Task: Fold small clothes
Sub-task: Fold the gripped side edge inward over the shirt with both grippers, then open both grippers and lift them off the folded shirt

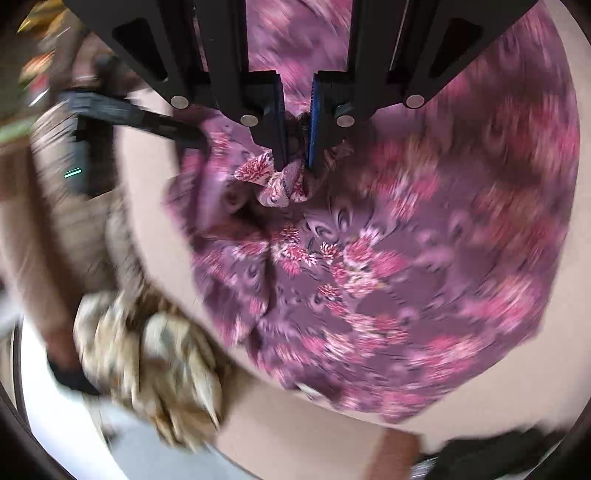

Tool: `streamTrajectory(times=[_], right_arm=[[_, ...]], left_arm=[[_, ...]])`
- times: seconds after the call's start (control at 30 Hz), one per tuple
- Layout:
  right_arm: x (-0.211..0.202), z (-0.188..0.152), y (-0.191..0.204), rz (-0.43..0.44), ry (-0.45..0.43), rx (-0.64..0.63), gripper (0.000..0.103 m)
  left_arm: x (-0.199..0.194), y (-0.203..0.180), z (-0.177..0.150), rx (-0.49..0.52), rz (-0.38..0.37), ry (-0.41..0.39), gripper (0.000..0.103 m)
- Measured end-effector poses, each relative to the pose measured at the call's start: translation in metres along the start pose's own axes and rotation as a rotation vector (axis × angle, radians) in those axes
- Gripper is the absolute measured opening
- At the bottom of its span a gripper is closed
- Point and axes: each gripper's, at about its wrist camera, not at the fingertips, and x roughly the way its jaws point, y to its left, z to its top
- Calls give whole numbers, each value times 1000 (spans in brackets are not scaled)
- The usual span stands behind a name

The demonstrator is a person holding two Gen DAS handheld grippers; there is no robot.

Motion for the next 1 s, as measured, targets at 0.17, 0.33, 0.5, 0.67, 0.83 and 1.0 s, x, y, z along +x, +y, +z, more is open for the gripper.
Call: streamTrajectory(times=[0.17,0.33,0.5,0.67,0.83,1.0], right_arm=[[-5,-8,33,129,-21,-127,3],[7,-22,69,240,29,-249,6],[13,-22,66,90,52,-279,46],[-55,3,33,8,-174,-207,57],[-68,54,19,-282,-128,-248,60],[-30,99,-3,-347,-44,-349,60]], left_arm=[[-57,26,-30,-207,-59,20,9],[-91,56,-59,-238,40,-31,11],[-90,87,-73,-254,227,-53,29],[-104,54,-49,-134,231,-141,58],[-71,-13,25,7,107,-107,70],[19,-67,113,64,25,28,76]])
